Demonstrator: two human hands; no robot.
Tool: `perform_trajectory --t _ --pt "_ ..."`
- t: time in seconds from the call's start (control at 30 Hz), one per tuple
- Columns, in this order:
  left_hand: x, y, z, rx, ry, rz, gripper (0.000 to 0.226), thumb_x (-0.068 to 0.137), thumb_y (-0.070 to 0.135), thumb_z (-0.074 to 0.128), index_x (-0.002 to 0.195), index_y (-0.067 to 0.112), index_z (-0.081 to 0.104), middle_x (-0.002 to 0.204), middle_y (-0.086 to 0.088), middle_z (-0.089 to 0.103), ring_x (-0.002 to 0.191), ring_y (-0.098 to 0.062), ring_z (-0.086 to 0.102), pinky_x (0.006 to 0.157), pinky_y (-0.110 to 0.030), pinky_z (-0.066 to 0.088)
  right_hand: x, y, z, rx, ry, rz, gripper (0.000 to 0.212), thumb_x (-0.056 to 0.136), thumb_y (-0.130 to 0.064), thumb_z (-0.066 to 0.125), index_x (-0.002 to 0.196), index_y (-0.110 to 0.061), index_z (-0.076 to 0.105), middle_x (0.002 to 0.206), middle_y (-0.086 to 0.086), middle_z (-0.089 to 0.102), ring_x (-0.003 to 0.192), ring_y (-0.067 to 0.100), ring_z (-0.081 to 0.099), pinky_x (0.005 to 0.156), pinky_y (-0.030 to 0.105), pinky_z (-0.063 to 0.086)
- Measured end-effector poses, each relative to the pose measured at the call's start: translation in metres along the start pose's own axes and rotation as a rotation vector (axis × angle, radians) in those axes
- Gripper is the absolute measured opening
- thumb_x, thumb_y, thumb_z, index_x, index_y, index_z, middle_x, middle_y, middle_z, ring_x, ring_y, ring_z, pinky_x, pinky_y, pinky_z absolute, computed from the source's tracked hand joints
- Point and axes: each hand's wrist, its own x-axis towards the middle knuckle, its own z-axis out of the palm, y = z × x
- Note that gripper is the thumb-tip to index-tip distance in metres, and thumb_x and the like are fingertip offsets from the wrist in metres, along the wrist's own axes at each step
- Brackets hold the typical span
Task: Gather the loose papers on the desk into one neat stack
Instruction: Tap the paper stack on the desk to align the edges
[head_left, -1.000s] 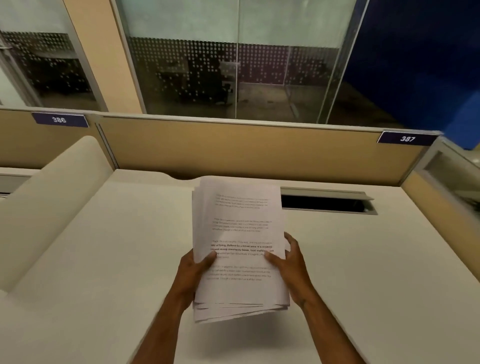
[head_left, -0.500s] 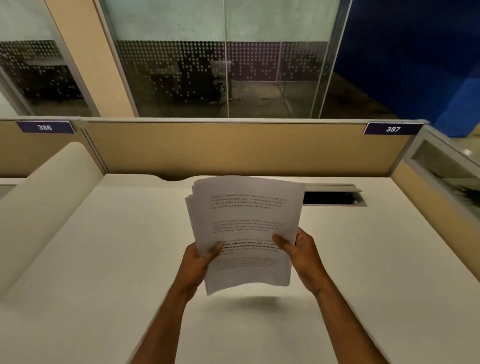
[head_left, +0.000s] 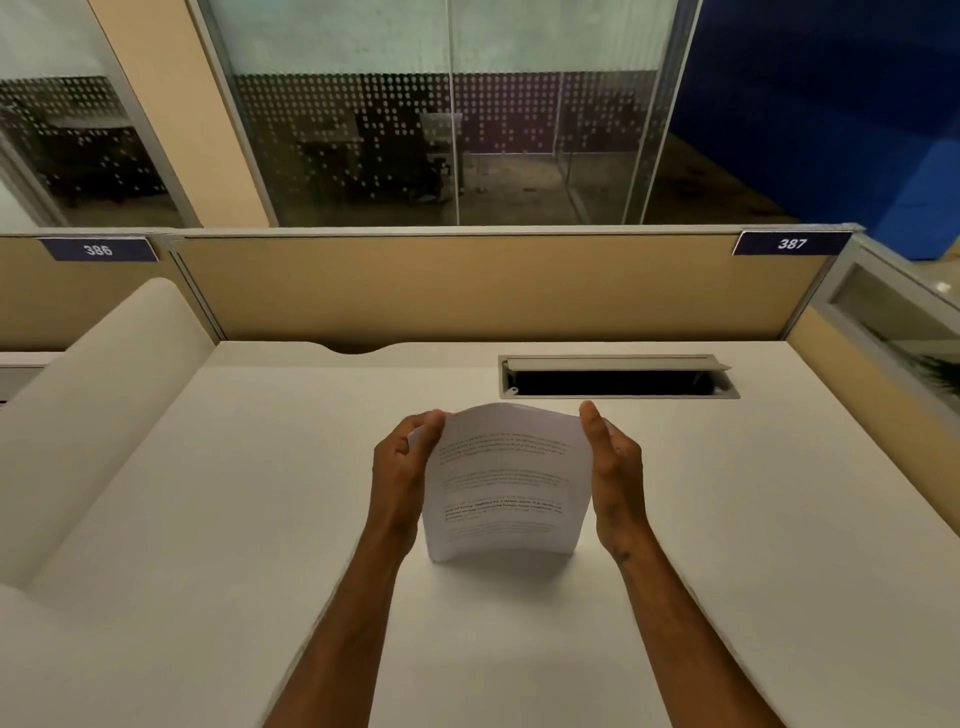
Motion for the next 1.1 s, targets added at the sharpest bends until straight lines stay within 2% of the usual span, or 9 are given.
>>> perform_trajectory --t 0.07,0.2,0.33,0.4,0.63,0.77,0.93,1.0,1.1 --pt "0.004 0.001 0.006 0.042 0.059 -0.047 0.038 0.086 0.059 0.053 0.068 0.027 0.066 0.062 0.015 0.068 0.057 0.001 0.063 0.055 -0.018 0.046 0.002 -0.002 0.002 0.007 0.034 0.015 0.064 0.084 -0.067 0.044 0.077 -0.006 0.06 0.06 -0.002 0.058 0.052 0.006 0.056 0.051 0.024 0.042" --pt "0.009 -0.001 0.007 0.056 0.086 -0.079 0.038 0.088 0.053 0.052 0.055 0.033 0.055 0.054 0.016 0.061 0.051 0.003 0.057 0.058 -0.026 0.041 0.006 -0.002 -0.004 0.033 0.003 -0.003 0.059 0.088 -0.06 0.043 0.081 -0.004 0.061 0.061 -0.004 0.058 0.053 0.003 0.055 0.048 0.018 0.041" --pt "0.004 -0.01 -0.001 0.062 -0.025 -0.056 0.039 0.082 0.063 0.057 0.089 0.027 0.069 0.075 0.018 0.072 0.069 0.001 0.069 0.056 -0.014 0.052 0.008 0.006 -0.013 -0.088 -0.121 -0.026 0.039 0.083 -0.064 0.052 0.091 -0.028 0.067 0.081 -0.004 0.071 0.073 0.015 0.07 0.056 0.02 0.055" --pt "-0.003 -0.019 0.0 0.076 -0.058 -0.097 0.038 0.084 0.061 0.062 0.103 0.03 0.071 0.086 0.015 0.077 0.079 -0.007 0.074 0.061 -0.019 0.058 0.007 0.013 -0.013 -0.102 -0.159 0.009 0.037 0.08 -0.064 0.061 0.096 -0.032 0.067 0.089 -0.001 0.073 0.085 0.023 0.072 0.062 0.025 0.058" --pt "-0.008 -0.026 -0.001 0.079 -0.025 -0.119 0.03 0.087 0.056 0.059 0.096 0.032 0.074 0.085 0.011 0.08 0.077 -0.015 0.077 0.059 -0.023 0.06 0.0 0.022 -0.009 -0.041 -0.093 0.049 0.035 0.072 -0.063 0.065 0.09 -0.035 0.073 0.084 -0.008 0.078 0.077 0.016 0.075 0.057 0.021 0.057" --pt "-0.017 -0.029 -0.005 0.026 -0.022 -0.149 0.04 0.08 0.059 0.07 0.101 0.024 0.075 0.088 0.006 0.08 0.08 -0.016 0.075 0.064 -0.024 0.059 -0.011 0.025 -0.01 -0.036 -0.103 0.043 0.036 0.083 -0.062 0.059 0.095 -0.031 0.069 0.08 -0.009 0.076 0.077 0.017 0.072 0.057 0.02 0.057" --pt "-0.01 -0.013 -0.002 0.021 0.003 -0.013 0.062 0.081 0.066 0.052 0.091 0.01 0.074 0.075 0.005 0.071 0.067 -0.003 0.065 0.058 -0.016 0.051 -0.006 0.005 -0.006 0.012 -0.031 -0.033 0.074 0.081 -0.073 0.037 0.085 -0.004 0.062 0.062 -0.002 0.061 0.058 0.013 0.061 0.052 0.02 0.048" --pt "-0.008 -0.009 0.002 0.046 0.022 -0.008 0.068 0.084 0.068 0.047 0.086 0.004 0.07 0.072 -0.003 0.067 0.063 -0.003 0.062 0.057 -0.02 0.049 -0.003 0.0 -0.002 0.021 -0.013 -0.041 0.071 0.086 -0.067 0.038 0.078 0.002 0.055 0.059 0.0 0.055 0.057 0.015 0.054 0.052 0.026 0.042" --pt "-0.006 -0.009 0.006 0.06 0.038 -0.032 0.05 0.091 0.058 0.044 0.073 0.016 0.065 0.064 0.006 0.066 0.06 -0.005 0.062 0.059 -0.025 0.046 -0.002 0.0 0.0 0.046 0.006 -0.025 0.061 0.091 -0.055 0.037 0.076 0.002 0.054 0.058 -0.002 0.053 0.057 0.012 0.052 0.053 0.028 0.038"
